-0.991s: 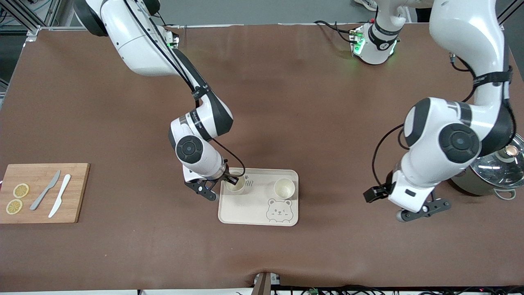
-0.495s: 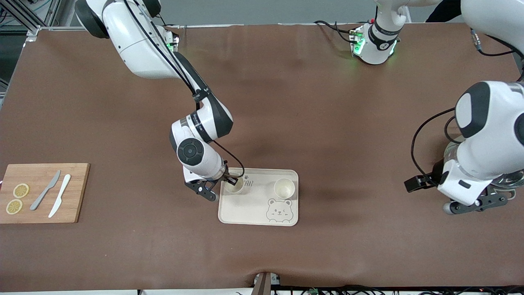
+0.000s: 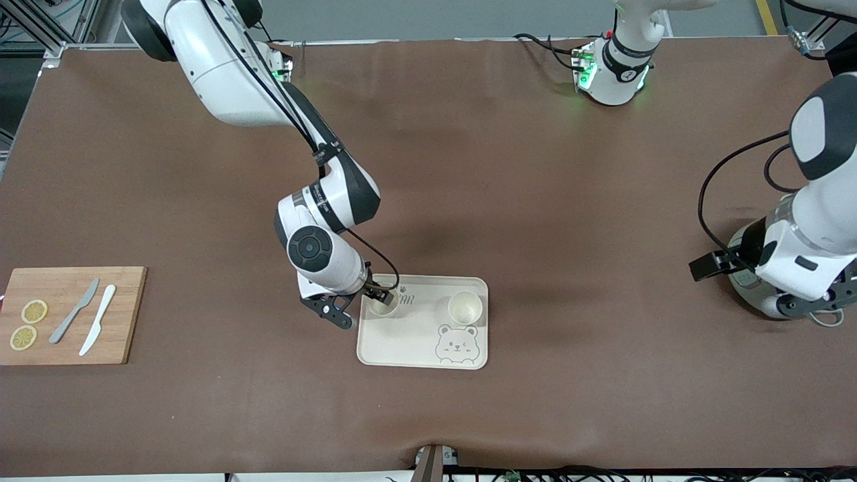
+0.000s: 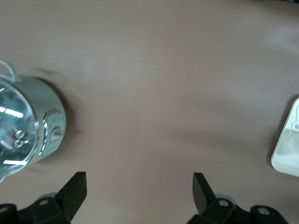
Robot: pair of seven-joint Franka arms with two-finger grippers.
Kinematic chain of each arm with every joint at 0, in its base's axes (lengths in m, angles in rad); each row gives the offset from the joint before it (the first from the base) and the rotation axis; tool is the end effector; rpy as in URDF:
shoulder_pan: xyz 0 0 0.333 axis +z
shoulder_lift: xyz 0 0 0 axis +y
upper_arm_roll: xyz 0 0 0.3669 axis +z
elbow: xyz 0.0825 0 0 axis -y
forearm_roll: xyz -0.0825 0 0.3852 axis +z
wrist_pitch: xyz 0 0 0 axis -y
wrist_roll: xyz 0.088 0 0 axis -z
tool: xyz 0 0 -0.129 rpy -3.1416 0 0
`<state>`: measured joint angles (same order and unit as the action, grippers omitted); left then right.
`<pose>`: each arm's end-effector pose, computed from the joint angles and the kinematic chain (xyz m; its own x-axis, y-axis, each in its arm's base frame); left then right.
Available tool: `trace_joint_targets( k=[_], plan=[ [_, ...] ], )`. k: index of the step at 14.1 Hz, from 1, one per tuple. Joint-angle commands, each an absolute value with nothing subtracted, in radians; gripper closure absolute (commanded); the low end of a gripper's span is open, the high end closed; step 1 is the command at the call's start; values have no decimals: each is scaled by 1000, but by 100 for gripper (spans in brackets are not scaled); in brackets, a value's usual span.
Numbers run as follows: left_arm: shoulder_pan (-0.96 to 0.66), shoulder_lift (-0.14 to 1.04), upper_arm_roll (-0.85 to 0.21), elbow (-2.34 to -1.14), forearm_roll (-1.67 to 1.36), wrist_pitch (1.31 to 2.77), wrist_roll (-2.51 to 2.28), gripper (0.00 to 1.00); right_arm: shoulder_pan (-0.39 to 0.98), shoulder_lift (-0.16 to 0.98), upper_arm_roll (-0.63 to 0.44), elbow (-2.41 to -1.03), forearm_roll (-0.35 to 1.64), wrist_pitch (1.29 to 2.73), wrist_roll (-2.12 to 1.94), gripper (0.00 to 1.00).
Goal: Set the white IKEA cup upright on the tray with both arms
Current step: 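Lower the right gripper's cup onto the tray while the left gripper withdraws, then open the right gripper and withdraw it from the tray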
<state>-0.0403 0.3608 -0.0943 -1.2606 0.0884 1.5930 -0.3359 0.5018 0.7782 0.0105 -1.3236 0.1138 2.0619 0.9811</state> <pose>0.6764 -0.0679 0.5796 0.9792 0.2025 -0.0073 0.2017 -0.9775 -0.0608 0.6710 0.3845 0.2805 0.8594 -0.4991 -0.1113 -0.5043 -0.8632 -0.0229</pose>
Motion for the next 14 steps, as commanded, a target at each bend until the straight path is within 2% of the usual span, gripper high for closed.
trace_joint_targets(
  k=[1, 4, 6, 9, 14],
  plan=[
    [-32, 282, -112, -1292, 77, 1507, -305, 0, 482, 746, 14, -1197, 69, 1836, 985, 0],
    [-34, 217, -124, -1350, 49, 1480, -258, 0, 431, 730, 15, -1103, 69, 1689, 983, 0],
    [-34, 167, -138, -1396, 49, 1480, -250, 0, 385, 628, 18, -1118, 72, 1680, 982, 0],
    [-32, 106, -147, -1448, 48, 1483, -235, 0, 322, 513, 18, -1182, 74, 1626, 881, 0],
    [-17, 2, -146, -1564, 5, 1502, -172, 0, 223, 293, 17, -1415, 69, 1637, 657, 0]
  ],
)
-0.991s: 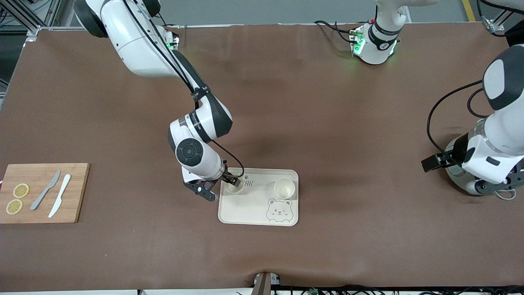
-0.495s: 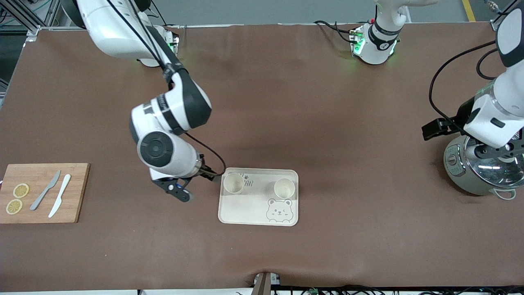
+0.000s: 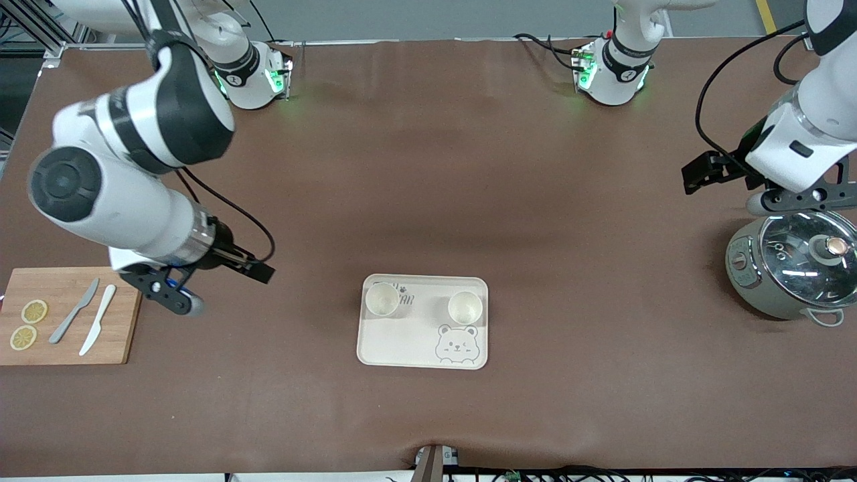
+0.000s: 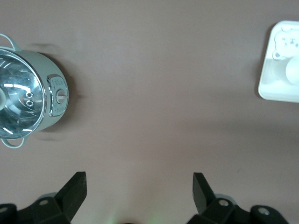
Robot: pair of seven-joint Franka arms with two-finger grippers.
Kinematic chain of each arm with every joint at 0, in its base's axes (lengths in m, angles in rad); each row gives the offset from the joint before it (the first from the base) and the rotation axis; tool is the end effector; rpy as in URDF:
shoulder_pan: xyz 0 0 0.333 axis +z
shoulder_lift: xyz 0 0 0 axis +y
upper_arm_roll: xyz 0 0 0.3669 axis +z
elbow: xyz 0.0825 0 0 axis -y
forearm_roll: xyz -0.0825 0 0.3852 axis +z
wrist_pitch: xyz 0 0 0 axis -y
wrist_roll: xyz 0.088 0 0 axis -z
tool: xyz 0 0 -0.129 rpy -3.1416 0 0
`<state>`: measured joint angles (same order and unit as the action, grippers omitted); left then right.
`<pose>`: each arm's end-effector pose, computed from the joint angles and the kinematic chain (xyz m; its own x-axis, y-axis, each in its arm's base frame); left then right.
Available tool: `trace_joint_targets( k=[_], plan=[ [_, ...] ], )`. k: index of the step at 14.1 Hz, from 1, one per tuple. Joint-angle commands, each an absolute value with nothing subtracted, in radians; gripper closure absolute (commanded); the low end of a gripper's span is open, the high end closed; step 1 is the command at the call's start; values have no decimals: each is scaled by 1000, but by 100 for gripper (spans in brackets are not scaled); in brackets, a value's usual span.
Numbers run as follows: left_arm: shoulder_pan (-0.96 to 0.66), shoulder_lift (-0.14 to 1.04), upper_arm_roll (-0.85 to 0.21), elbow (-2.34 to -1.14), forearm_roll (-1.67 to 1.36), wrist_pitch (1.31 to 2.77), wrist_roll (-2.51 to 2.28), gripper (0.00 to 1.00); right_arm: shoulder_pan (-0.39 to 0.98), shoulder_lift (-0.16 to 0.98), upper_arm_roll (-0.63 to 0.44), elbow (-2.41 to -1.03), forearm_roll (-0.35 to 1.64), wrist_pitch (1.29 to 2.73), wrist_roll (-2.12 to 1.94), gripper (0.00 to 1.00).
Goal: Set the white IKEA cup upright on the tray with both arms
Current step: 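Open the right gripper and withdraw it from the tray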
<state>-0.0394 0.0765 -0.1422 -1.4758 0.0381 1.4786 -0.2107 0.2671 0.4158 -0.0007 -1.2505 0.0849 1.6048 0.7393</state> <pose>0.5641 -0.0946 0.6475 0.9973 0.0325 -0.0655 0.0298 -0.9987 -0.0419 0.6676 0.1933 0.5470 0.8836 -0.4570 -0.1022 -0.4612 -0.8871 -0.0207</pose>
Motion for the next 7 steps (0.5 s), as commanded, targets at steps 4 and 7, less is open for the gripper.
trace_joint_targets(
  k=[4, 7],
  plan=[
    [-26, -8, -146, -1560, -2, 1502, -172, 0, 99, 180, 17, -1515, 68, 1640, 364, 0],
    [-14, 21, -137, -1519, -11, 1502, -169, 0, 20, 120, 17, -1557, 66, 1637, 159, 0]
  ],
)
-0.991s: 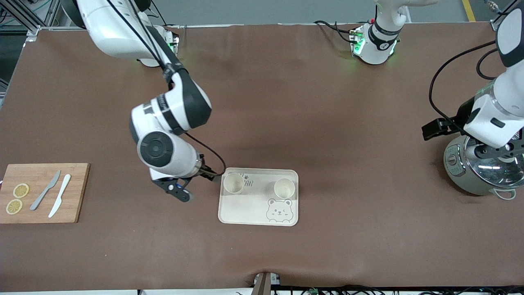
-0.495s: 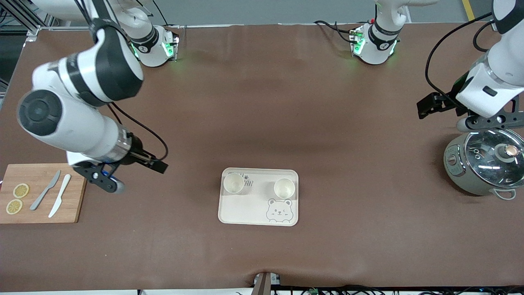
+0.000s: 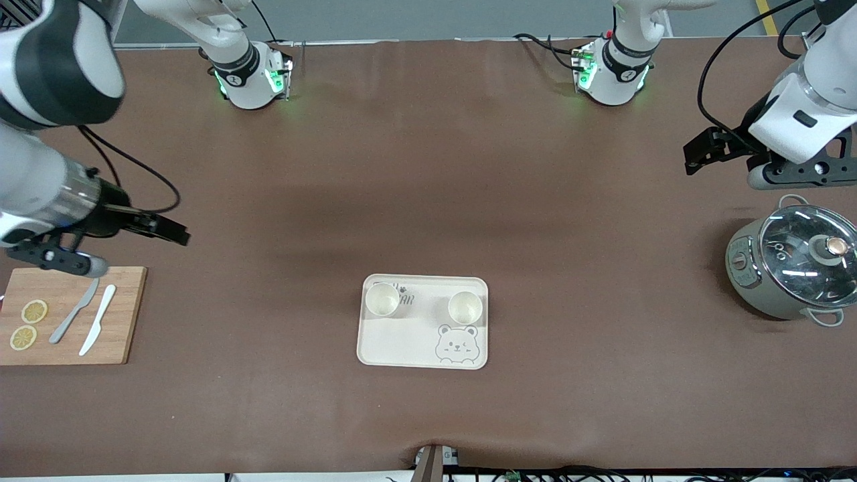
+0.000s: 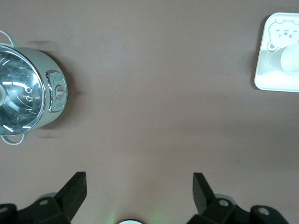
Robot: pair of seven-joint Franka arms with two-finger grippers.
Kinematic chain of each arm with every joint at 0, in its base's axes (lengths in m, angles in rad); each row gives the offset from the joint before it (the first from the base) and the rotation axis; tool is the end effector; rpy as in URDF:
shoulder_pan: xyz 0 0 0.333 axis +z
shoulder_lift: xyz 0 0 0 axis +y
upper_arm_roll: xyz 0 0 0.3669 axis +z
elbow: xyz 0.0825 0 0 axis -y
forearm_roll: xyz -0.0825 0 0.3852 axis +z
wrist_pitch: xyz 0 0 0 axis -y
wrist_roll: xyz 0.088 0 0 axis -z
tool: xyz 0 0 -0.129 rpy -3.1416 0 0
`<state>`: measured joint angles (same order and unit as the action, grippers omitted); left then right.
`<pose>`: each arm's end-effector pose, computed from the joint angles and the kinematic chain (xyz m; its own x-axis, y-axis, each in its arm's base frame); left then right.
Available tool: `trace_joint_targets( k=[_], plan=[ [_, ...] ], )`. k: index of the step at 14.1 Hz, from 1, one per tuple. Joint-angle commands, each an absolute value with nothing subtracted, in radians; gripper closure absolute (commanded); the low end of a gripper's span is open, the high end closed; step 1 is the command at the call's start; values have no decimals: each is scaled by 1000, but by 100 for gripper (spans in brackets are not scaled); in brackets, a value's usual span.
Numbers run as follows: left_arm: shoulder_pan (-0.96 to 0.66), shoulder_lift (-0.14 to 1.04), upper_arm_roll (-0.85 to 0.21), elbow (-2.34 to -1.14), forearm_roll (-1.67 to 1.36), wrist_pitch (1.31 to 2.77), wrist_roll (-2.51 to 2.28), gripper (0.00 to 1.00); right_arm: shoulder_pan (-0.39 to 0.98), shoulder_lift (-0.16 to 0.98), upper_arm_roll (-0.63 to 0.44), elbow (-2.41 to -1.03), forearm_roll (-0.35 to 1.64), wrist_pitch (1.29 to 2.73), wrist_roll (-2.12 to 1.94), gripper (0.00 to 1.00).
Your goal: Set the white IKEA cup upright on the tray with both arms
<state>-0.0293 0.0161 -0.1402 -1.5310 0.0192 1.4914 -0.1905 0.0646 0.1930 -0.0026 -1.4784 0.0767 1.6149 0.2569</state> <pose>0.5448 -0.0899 0.6565 0.9984 0.0226 -0.0513 0.0212 -0.9994 -0.0271 0.6217 0.0483 0.5873 0.9777 -0.1964 -0.0740 -0.2009 -0.9778 -0.0589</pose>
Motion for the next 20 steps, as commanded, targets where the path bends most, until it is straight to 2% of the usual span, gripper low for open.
trace_joint_targets(
  k=[1, 6, 15, 20],
  plan=[
    [-17, 37, -137, -1500, -2, 1502, -169, 0, -12, 106, 17, -1565, 66, 1632, 114, 0],
    [-29, 117, -140, -1413, 12, 1502, -181, 0, -32, 20, 25, -1575, -32, 1552, 9, 0],
    [-20, 87, -146, -1414, 3, 1494, -176, 0, -37, -12, 21, -1572, -28, 1546, -126, 0],
    [-8, 49, -146, -1460, 11, 1471, -173, 0, -40, -11, 20, -1572, -28, 1539, -124, 0]
  ],
)
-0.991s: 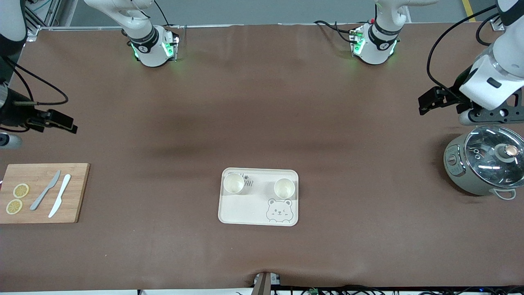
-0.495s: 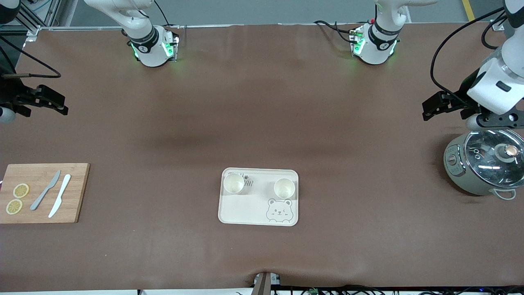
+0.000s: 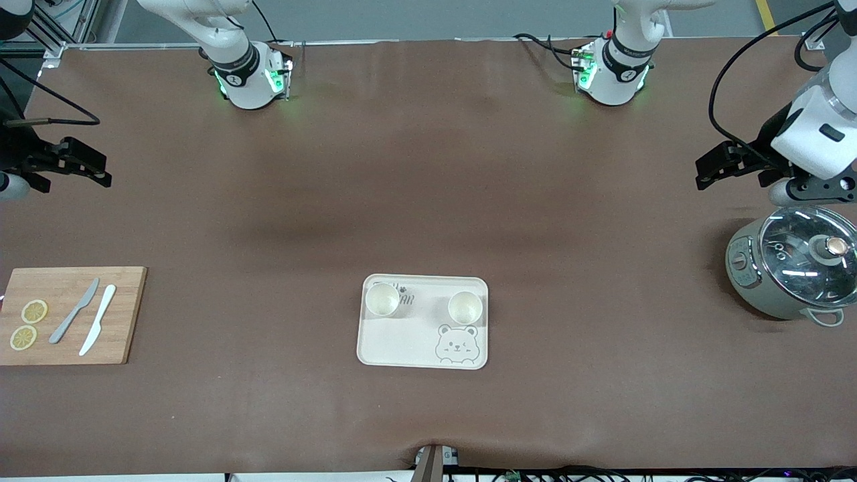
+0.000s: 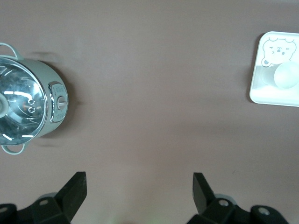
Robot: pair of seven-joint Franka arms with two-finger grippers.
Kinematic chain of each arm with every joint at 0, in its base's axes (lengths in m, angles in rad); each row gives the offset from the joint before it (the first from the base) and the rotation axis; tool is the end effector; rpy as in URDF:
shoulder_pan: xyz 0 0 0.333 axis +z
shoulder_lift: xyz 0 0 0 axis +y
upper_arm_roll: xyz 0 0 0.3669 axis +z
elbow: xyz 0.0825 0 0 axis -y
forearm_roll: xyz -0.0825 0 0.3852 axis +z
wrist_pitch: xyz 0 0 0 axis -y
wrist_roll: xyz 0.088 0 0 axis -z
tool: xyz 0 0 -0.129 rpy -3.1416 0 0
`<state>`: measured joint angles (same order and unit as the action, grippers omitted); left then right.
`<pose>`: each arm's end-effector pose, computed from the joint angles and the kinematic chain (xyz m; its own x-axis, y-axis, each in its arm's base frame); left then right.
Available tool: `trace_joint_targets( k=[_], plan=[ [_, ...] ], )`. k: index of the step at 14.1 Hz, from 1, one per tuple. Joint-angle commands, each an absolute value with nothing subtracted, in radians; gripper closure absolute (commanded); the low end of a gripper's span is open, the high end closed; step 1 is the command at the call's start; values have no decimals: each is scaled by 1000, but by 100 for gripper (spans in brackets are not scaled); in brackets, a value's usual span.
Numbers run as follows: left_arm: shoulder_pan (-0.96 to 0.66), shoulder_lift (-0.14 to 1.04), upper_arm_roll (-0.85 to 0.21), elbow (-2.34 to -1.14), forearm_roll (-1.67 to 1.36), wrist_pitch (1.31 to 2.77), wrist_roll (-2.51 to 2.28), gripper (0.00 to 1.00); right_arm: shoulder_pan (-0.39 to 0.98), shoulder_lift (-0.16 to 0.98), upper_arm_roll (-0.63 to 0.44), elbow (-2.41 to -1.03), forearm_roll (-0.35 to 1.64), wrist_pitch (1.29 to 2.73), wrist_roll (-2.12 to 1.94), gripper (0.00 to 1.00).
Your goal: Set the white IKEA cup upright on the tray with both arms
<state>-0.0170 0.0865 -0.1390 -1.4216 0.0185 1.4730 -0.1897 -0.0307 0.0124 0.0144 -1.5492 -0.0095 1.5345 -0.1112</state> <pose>0.5704 -0.0828 0.6663 0.9988 0.0357 -0.0324 0.0353 -0.9993 -0.0128 0.5558 -0.0104 0.6536 0.9951 0.0944 -0.0280 0.0946 -0.9955 0.0063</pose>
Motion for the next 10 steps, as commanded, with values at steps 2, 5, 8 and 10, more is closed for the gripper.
trace_joint_targets(
  k=[2, 5, 8, 10],
  plan=[
    [-8, -9, -149, -1549, 12, 1531, -172, 0, -40, -12, 20, -1571, -28, 1537, -123, 0],
    [-8, -84, -152, -1657, 11, 1594, -173, 0, -38, -11, 21, -1569, -28, 1529, -124, 0],
    [-9, -74, -152, -1649, 11, 1595, -173, 0, -35, -12, 21, -1569, -29, 1529, -124, 0],
    [-9, -58, -152, -1628, 11, 1594, -172, 0, -35, -12, 21, -1568, -28, 1529, -124, 0]
  ],
)
